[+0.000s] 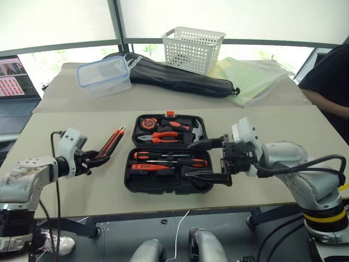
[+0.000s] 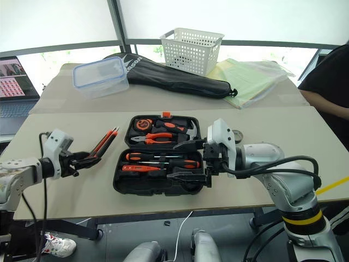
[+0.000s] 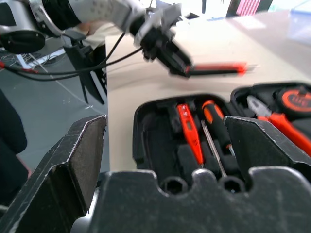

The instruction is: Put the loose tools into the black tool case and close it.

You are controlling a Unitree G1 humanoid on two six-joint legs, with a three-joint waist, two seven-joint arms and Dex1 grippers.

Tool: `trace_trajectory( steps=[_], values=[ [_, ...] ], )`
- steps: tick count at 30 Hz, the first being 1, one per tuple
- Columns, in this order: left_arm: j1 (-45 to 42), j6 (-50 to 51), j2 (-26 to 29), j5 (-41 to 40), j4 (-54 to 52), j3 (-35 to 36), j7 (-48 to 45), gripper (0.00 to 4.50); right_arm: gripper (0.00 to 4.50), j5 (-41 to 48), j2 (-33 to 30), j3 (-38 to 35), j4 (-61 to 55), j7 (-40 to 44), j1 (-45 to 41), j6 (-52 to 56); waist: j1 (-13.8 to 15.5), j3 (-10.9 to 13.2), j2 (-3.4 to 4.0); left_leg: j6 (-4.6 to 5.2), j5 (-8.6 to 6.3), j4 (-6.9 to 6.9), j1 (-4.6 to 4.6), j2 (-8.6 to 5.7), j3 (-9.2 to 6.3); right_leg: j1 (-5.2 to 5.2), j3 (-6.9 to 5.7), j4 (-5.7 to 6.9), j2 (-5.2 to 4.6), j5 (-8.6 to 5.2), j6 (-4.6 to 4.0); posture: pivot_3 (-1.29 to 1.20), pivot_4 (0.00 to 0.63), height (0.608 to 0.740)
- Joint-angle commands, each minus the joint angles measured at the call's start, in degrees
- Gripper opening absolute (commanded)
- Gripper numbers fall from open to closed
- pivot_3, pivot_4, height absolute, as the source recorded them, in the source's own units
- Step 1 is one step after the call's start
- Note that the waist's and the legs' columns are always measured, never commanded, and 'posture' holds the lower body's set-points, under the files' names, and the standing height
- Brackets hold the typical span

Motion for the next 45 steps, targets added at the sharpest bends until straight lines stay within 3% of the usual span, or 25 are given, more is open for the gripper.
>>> trace_trajectory(
  steps=[1,7,12,20,32,34,35,39,45],
  values=[
    [-3.64,-6.42,6.86,-1.47,-7.24,-4.17,-14.04,1.78,4.5,0.45,-2.06,-3.32,-2.02,0.16,1.69,-0.83,-0.08,0.0,0.02,0.0,0.0,-0.01,0.0,0.0,0.02,0.01,0.01,-0.02,0.0,0.0,0.0,0.0,0.15,0.74],
    [-9.67,-17.54,7.41,6.92,-5.25,-17.23,-22.44,1.78,4.5,-0.04,-2.64,-4.73,-2.37,-1.57,3.61,-1.19,-0.11,-0.04,0.18,0.02,-0.01,-0.07,0.17,0.08,0.1,0.21,0.1,-0.37,-0.01,0.02,-0.01,0.0,0.15,0.74],
    [-14.76,-28.01,3.68,13.8,1.86,-25.52,-27.77,1.78,4.5,0.3,-3.14,-6.01,-4.71,-3.26,6.26,-0.62,0.18,-0.03,0.17,0.06,-0.01,-0.04,0.07,0.1,0.08,0.17,0.06,-0.38,0.02,0.04,-0.05,0.0,0.15,0.74],
    [-17.3,-34.4,-0.71,18.98,6.76,-29.94,-29.97,1.78,4.5,0.33,-3.16,-6.61,-6.63,-5.65,8.67,-0.75,0.49,-0.03,0.17,0.25,-0.1,0.03,0.02,0.08,0.11,0.17,0.06,-0.5,0.01,0.05,-0.01,0.0,0.15,0.74],
    [-19.79,-26.79,-4.54,20.73,6.17,-31.83,-29.77,1.78,4.5,0.4,-2.76,-6.16,-7.1,-7.66,8.72,-0.92,0.62,-0.03,0.16,0.3,-0.11,0.1,0.01,0.08,0.11,0.19,0.08,-0.45,0.03,0.07,0.01,0.0,0.15,0.74],
    [-19.86,-24.63,-4.22,19.69,4.87,-31.35,-30.59,2.79,4.5,0.37,-2.75,-6.0,-7.06,-7.67,8.72,-0.99,0.62,-0.03,0.16,0.3,-0.11,0.1,0.01,0.08,0.12,0.19,0.08,-0.45,0.02,0.07,0.01,0.0,0.15,0.74],
    [-19.87,-23.65,-3.88,18.97,4.14,-31.02,-31.22,2.95,4.5,0.37,-2.74,-5.92,-7.01,-7.67,8.67,-0.99,0.63,-0.03,0.16,0.3,-0.1,0.1,0.01,0.08,0.12,0.19,0.08,-0.45,0.02,0.07,0.01,0.0,0.15,0.74],
    [-20.49,-21.99,-2.71,17.21,2.82,-29.13,-32.01,4.36,4.5,0.36,-2.59,-5.51,-6.74,-7.61,8.29,-1.08,0.62,-0.03,0.16,0.29,-0.11,0.11,0.02,0.08,0.11,0.19,0.08,-0.45,0.02,0.07,0.01,0.0,0.15,0.74],
    [-21.14,-19.54,-1.89,14.87,1.37,-27.16,-31.97,4.44,4.5,0.14,-2.48,-5.07,-6.11,-7.38,7.74,-1.27,0.62,-0.03,0.16,0.29,-0.1,0.11,0.02,0.08,0.12,0.19,0.08,-0.44,0.03,0.07,0.01,0.0,0.15,0.74]
  ],
)
